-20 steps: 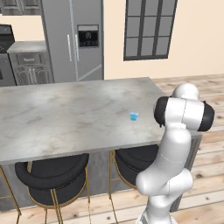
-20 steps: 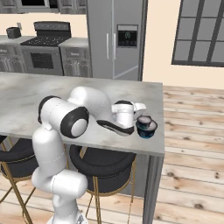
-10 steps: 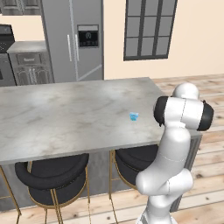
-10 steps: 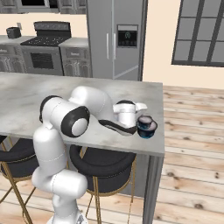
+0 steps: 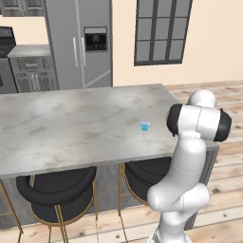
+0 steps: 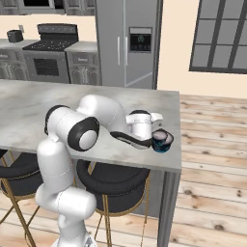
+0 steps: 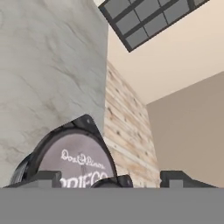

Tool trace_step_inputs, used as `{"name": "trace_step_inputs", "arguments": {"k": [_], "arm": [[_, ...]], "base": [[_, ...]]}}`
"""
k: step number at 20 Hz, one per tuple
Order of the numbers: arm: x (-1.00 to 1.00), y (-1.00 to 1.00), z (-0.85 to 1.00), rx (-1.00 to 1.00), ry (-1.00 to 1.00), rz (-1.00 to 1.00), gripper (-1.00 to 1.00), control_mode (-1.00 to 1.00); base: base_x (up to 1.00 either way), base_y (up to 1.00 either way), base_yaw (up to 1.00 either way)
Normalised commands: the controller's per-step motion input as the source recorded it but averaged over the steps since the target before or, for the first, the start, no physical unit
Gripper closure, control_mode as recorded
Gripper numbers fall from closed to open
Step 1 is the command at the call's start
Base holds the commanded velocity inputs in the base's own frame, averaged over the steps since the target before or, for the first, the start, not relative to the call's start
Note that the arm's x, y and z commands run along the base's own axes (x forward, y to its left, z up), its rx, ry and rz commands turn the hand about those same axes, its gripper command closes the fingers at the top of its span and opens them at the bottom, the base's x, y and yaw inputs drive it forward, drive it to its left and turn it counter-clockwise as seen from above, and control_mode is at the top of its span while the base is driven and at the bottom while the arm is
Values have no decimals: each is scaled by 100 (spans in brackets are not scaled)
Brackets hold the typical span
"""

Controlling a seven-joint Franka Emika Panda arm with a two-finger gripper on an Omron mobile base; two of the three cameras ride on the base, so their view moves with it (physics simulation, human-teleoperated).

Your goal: Stack the yogurt containers by placing the smaller containers on top of the larger containers.

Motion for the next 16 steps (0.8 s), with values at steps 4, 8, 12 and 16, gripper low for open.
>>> {"name": "trace_step_inputs", "arguments": {"k": [4,8,12,16], "arm": [[0,0,0,0,1,3,-100,-100],[0,4,1,0,6,6,-100,-100],[0,20,9,0,9,9,-100,-100],[0,27,21,0,10,11,-100,-100]], "base": [[0,0,0],[0,0,0],[0,0,0],[0,0,0]]}}
